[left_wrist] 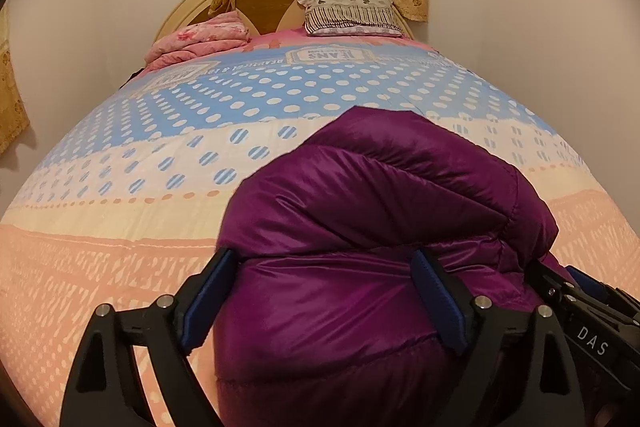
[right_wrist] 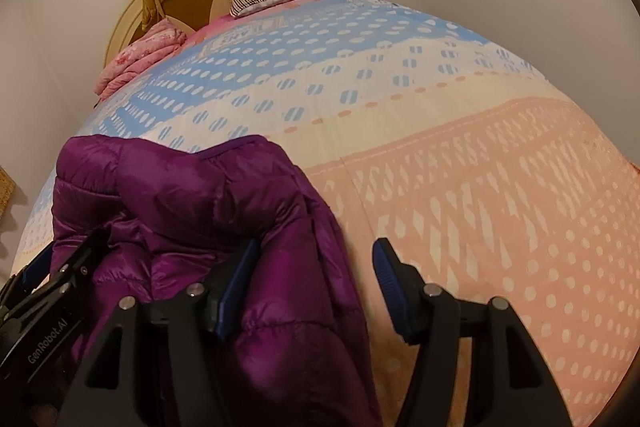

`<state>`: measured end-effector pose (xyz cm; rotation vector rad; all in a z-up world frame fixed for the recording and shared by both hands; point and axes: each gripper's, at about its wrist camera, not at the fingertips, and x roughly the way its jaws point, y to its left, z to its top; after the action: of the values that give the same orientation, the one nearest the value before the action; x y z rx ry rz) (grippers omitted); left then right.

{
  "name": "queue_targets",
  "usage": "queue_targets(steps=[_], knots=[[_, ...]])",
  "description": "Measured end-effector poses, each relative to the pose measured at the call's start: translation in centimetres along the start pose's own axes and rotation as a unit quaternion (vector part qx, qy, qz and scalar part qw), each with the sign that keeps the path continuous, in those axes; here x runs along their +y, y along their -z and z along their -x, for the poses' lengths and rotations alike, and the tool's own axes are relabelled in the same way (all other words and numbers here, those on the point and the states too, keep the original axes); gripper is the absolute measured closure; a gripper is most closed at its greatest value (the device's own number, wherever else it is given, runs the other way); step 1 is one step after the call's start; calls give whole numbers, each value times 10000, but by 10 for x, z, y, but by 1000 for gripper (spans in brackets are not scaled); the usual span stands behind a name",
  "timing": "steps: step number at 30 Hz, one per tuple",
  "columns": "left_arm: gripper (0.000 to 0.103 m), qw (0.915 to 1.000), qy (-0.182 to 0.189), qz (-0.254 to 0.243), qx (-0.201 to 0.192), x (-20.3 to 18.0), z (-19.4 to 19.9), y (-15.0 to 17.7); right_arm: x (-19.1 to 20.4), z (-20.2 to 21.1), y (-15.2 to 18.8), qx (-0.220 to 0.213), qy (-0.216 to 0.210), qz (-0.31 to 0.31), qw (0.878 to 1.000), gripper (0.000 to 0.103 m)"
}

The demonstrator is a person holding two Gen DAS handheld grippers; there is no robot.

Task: Fold large clothes
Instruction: 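Grasp the jacket bundle with the left gripper while the right gripper grasps its side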

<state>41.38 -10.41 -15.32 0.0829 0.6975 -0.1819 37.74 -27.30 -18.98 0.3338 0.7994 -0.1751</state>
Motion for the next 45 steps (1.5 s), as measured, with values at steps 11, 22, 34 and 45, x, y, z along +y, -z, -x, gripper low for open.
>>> queue_targets(steps=[11, 22, 34, 45], knots=[[5, 9999, 21, -38, 146, -3, -15, 4, -5, -8, 6, 27, -7, 63, 10000, 38], [2, 9996, 63, -13, 290, -3, -23, 8, -5, -15, 8, 100, -13, 63, 9999, 37], [1, 9994, 68, 12, 330, -4, -27, 12, -11, -23, 8, 212, -110, -5, 9997, 32], [1, 9990, 5, -59, 448, -7, -34, 13, -11, -26, 8, 248, -79, 16, 9997, 30]])
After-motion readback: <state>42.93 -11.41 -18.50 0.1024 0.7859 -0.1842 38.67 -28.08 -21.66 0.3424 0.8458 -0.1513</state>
